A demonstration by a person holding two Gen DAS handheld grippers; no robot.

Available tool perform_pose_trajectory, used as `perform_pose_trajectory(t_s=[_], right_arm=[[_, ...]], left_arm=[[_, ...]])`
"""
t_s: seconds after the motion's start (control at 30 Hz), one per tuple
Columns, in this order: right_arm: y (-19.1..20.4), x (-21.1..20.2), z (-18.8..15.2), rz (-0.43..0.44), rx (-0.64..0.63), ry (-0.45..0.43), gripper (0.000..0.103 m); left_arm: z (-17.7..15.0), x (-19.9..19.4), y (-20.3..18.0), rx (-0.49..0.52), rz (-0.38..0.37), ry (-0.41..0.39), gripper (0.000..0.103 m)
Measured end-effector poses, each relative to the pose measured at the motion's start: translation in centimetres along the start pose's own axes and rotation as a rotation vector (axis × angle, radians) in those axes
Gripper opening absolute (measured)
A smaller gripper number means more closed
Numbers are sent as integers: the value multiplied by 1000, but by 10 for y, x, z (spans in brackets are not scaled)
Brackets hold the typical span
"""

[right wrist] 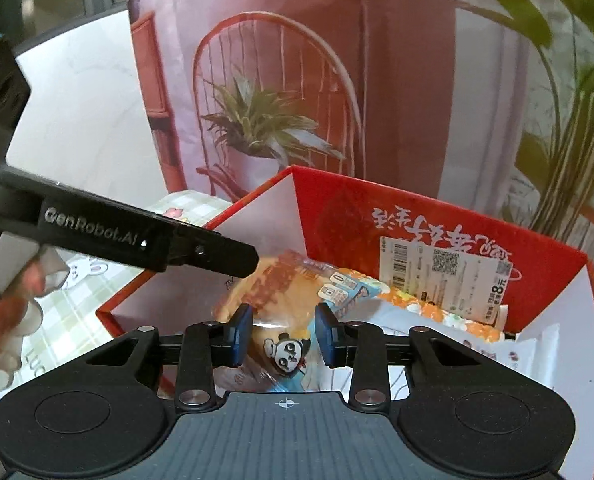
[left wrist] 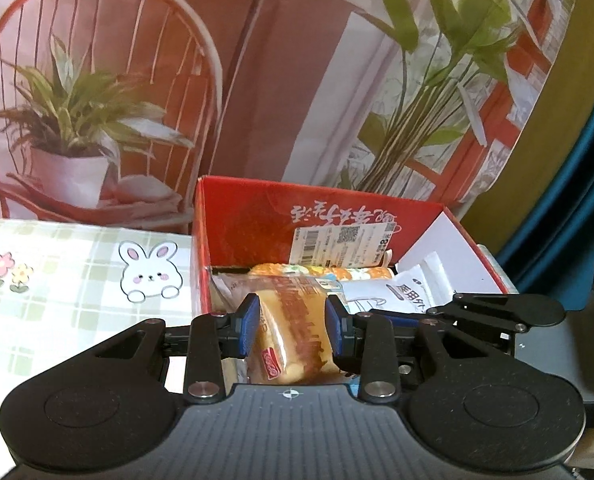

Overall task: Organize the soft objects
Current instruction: 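Open the left gripper to drop the snack packet into the box, then move the left gripper down to the green tinsel ball on the pink cloth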

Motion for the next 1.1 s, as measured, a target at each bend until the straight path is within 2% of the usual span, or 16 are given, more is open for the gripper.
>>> perform_pose_trajectory(t_s=[0.27, 0.33, 0.43, 0.53, 0.6, 0.67, 0.7, 1.1], right_arm=[[-11, -20, -1, -90, -12, -30, 35], [-14, -26, -2, -119, -16, -28, 45], [-21, -35, -7, -165, -19, -30, 61], [-31, -46, -13, -201, 8, -34, 75], [-39, -52, -17, -224, 28, -35, 89], [-48, -59, -22, -247, 47, -42, 97], [-53, -63, -24, -257, 56, -45, 102], [-84, -99, -58, -299, 176, -62, 103]], left_arm=[[-1, -17, -17, 65, 67, -37, 39], [-2, -22, -21, 82, 85, -40, 42], [-4, -28, -27, 103, 118, -52, 55], [-6, -35, -34, 135, 154, -68, 70], [-7, -39, -38, 148, 182, -79, 89], [-9, -46, -41, 153, 210, -106, 96], [-10, -48, -42, 154, 217, -112, 97], [-47, -61, -60, 152, 263, -81, 99]])
Point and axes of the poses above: each gripper's, at about its wrist camera, not at the fingertips, and x roughly the way its jaws point, y to its left, z to its top, the point moved 7 cm from there along x, roughly the way its jaws point, and after that the axes turned 15 degrees about -z, right-handed, at the moved point
